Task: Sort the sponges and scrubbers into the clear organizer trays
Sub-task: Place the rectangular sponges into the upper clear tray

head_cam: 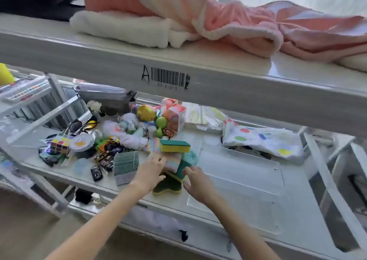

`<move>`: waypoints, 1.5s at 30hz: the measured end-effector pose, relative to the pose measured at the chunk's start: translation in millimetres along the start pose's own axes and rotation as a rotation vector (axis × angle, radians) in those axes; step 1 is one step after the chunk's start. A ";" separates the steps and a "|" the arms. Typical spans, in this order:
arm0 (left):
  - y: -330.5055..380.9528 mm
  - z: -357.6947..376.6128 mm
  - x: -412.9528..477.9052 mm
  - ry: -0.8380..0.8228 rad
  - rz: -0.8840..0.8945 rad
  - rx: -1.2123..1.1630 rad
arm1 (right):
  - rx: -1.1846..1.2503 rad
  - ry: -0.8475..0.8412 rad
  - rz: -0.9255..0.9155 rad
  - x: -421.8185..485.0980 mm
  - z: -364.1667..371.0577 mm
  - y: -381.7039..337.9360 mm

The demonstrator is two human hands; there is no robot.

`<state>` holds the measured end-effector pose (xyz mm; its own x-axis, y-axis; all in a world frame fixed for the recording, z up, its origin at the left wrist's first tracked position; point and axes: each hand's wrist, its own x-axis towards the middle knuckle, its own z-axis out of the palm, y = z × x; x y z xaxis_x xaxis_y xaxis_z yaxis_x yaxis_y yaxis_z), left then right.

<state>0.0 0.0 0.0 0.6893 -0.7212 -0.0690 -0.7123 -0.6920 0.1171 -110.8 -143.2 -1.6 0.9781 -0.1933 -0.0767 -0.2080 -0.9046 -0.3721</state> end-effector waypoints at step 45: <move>114.6 12.1 90.3 -0.085 0.576 0.287 | -0.128 0.040 0.293 -66.4 -105.4 189.9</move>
<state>-21.0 -144.8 -4.8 0.1814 -0.9713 -0.1536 -0.9801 -0.1658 -0.1094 -215.5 -342.2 30.4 0.8763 -0.4651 -0.1256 -0.4818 -0.8482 -0.2200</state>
